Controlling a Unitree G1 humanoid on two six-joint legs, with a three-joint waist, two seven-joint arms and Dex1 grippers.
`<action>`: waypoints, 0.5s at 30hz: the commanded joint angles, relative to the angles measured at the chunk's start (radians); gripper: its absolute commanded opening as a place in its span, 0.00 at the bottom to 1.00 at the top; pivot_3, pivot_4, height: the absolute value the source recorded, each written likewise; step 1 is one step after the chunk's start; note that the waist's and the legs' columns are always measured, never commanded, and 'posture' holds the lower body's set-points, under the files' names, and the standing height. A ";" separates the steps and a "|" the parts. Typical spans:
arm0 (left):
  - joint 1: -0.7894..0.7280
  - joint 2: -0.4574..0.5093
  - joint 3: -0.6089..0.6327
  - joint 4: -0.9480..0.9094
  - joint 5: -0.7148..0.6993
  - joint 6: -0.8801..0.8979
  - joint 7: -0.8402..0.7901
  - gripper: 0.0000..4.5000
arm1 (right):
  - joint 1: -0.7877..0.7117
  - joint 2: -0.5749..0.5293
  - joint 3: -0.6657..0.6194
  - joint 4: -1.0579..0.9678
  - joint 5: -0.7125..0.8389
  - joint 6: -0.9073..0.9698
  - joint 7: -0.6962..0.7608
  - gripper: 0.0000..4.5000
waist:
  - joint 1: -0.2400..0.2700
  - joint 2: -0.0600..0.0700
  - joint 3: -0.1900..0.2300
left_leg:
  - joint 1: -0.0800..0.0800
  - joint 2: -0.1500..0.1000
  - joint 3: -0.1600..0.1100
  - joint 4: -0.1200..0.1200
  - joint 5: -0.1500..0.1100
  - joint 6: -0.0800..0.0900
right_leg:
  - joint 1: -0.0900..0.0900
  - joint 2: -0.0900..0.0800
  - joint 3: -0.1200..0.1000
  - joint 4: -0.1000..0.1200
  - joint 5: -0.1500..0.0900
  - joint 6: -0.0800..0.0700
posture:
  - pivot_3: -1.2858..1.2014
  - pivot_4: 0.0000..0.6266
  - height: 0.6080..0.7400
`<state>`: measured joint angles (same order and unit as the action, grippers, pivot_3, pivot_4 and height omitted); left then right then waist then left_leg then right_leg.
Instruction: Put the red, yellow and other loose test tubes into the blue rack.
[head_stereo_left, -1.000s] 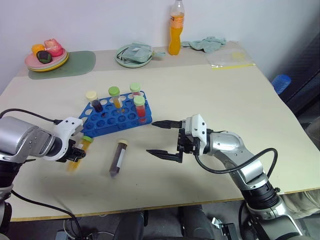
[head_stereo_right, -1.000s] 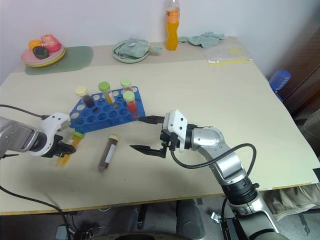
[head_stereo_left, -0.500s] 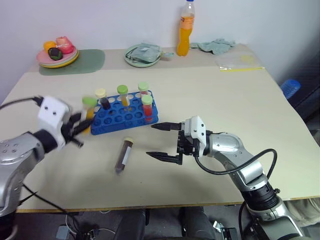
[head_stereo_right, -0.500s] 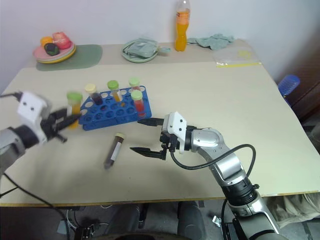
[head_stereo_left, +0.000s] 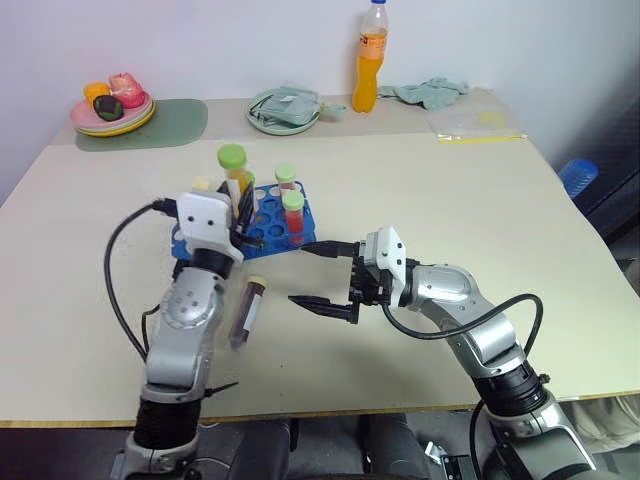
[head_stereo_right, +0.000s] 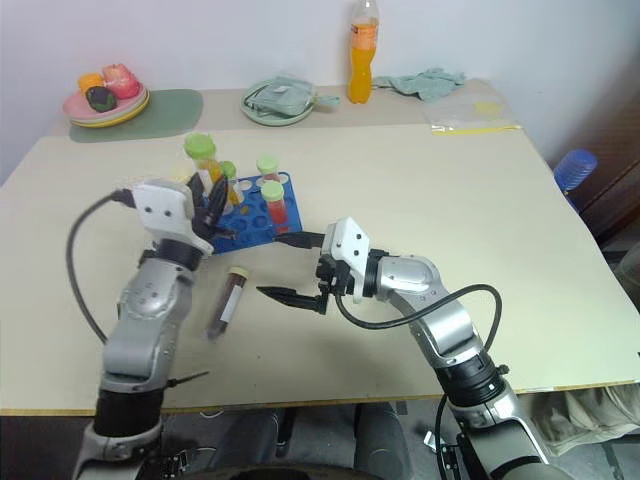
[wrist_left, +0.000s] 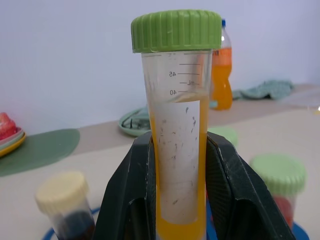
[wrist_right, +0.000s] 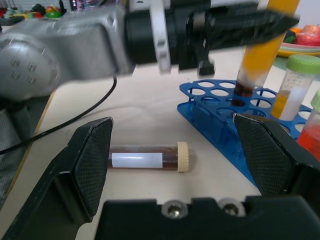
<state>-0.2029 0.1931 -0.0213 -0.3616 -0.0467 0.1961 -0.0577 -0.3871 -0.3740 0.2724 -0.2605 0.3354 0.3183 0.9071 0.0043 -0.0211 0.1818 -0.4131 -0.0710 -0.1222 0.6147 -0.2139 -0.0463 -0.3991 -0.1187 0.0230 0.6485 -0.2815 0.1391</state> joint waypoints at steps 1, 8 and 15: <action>0.013 0.005 -0.009 0.019 0.050 -0.035 0.002 0.17 | 0.005 0.004 -0.017 -0.035 0.005 -0.012 -0.017 0.96 | 0.000 0.000 0.000 | 0.000 0.000 0.000 0.000 0.000 0.000 | 0.000 0.000 0.000 0.000 0.000 0.000 | 0.52 0.24 1.00; 0.010 0.007 -0.013 0.079 0.065 -0.023 -0.029 0.17 | 0.010 0.002 -0.017 -0.042 0.008 -0.015 -0.029 0.96 | 0.000 0.000 0.000 | 0.000 0.000 0.000 0.000 0.000 0.000 | 0.000 0.000 0.000 0.000 0.000 0.000 | 0.52 0.24 1.00; -0.025 -0.011 -0.023 0.174 0.066 -0.052 -0.058 0.17 | 0.008 0.009 -0.012 -0.043 0.014 -0.012 -0.032 0.96 | 0.000 0.000 0.000 | 0.000 0.000 0.000 0.000 0.000 0.000 | 0.001 0.000 0.000 0.000 0.000 0.000 | 0.52 0.24 1.00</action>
<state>-0.2228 0.1845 -0.0286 -0.2032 0.0110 0.1649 -0.1073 -0.3728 -0.3724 0.2697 -0.2618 0.3363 0.3184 0.8739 0.0041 -0.0210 0.1817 -0.4129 -0.0710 -0.1224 0.6150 -0.2140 -0.0462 -0.3986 -0.1186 0.0227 0.6485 -0.2816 0.1392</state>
